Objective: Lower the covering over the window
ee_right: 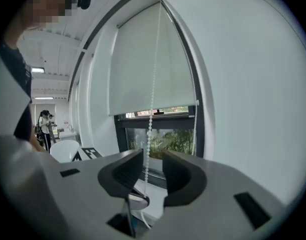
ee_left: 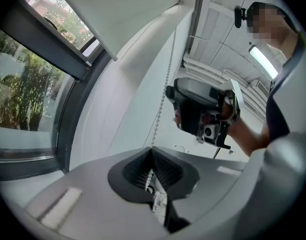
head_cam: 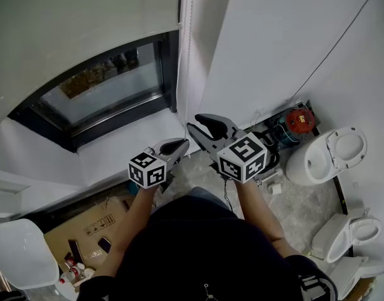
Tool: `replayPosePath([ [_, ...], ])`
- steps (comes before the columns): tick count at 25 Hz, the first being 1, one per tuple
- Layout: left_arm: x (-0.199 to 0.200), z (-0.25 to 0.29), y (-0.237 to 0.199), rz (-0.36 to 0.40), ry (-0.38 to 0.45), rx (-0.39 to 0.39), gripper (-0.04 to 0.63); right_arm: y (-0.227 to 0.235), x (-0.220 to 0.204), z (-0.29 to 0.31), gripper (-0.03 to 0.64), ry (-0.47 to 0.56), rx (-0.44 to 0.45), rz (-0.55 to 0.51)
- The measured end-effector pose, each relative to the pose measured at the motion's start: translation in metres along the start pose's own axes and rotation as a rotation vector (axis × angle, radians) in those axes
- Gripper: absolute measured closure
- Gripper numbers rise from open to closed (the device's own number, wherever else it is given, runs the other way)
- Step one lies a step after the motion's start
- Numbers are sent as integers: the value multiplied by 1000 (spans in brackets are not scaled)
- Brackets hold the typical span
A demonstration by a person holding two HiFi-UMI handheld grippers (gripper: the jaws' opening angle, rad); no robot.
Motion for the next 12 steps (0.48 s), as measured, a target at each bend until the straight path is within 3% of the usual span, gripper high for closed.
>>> replayPosePath([
  [6, 0, 0, 0, -2, 4, -2, 584, -8, 5, 14, 509, 22, 38, -7],
  [12, 1, -2, -1, -7, 10, 0, 584, 2, 38, 19, 588, 106, -40, -70],
])
Point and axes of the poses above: the fingertips, and each gripper's own axes: z forward along the fingers, y to its right, x out of its top, the point moved 1 cm from there along -z, backward along the fingers, and after that the axes turned 11 degrees about -z, right-handed, at the moved point
